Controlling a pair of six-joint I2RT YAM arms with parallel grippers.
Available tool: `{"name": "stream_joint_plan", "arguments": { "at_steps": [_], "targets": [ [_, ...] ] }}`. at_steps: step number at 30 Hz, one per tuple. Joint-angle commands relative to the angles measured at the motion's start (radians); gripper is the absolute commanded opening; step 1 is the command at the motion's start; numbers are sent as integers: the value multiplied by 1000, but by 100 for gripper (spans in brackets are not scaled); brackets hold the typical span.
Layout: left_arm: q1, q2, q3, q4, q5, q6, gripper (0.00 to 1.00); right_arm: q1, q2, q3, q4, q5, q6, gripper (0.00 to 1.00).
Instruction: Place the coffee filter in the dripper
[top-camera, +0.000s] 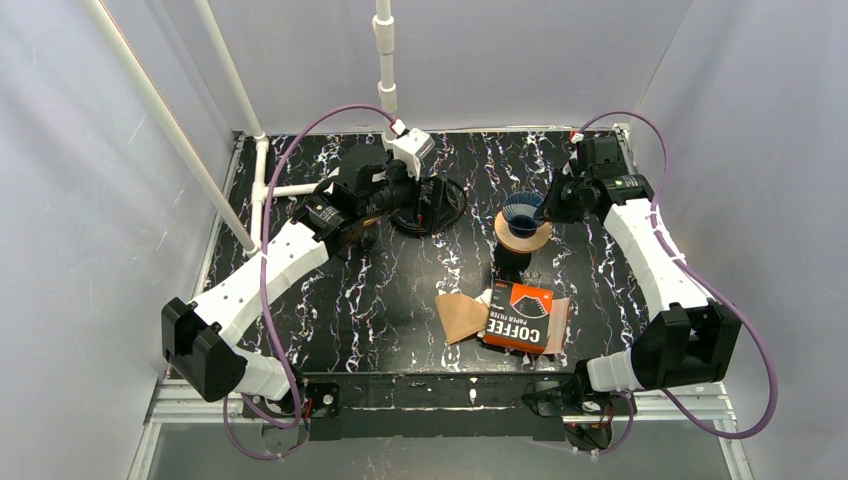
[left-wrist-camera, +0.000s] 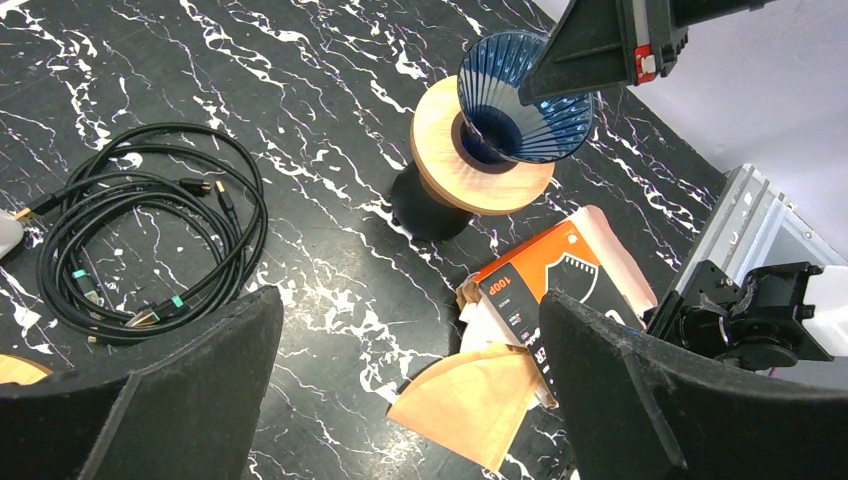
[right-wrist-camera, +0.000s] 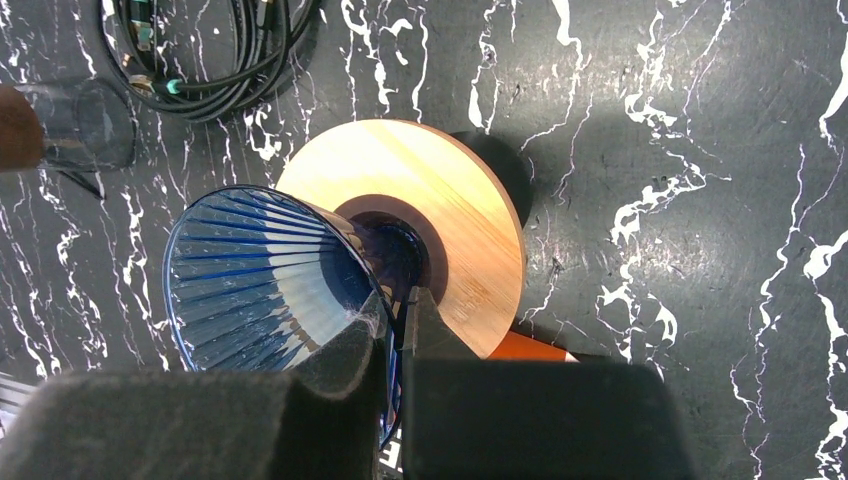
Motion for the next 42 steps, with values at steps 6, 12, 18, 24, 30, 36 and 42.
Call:
{"name": "stream_joint_plan", "arguments": {
  "at_steps": [6,12,18,24,30,36,42],
  "targets": [
    [4,0,15,21,16,-7,98,-6,-28,-35,46,21,-10,1],
    [4,0,12,25,21,-14,98,-6,-27,-17,44,32,-10,25],
    [4,-6,5,26,18,-17,98,-7,-22,17,12,30,0,40],
    [4,-17,-14,30,22,-33,98,-8,-15,59,-49,41,1,43],
    [4,-24,-24,27,27,-38,98,-7,-15,87,-104,76,4,43],
    [4,-29,-29,30,31,-44,98,-8,-10,101,-153,123,0,42],
    [4,-32,-35,36,41,-56,98,-8,-9,101,-156,112,-2,42]
  ]
}}
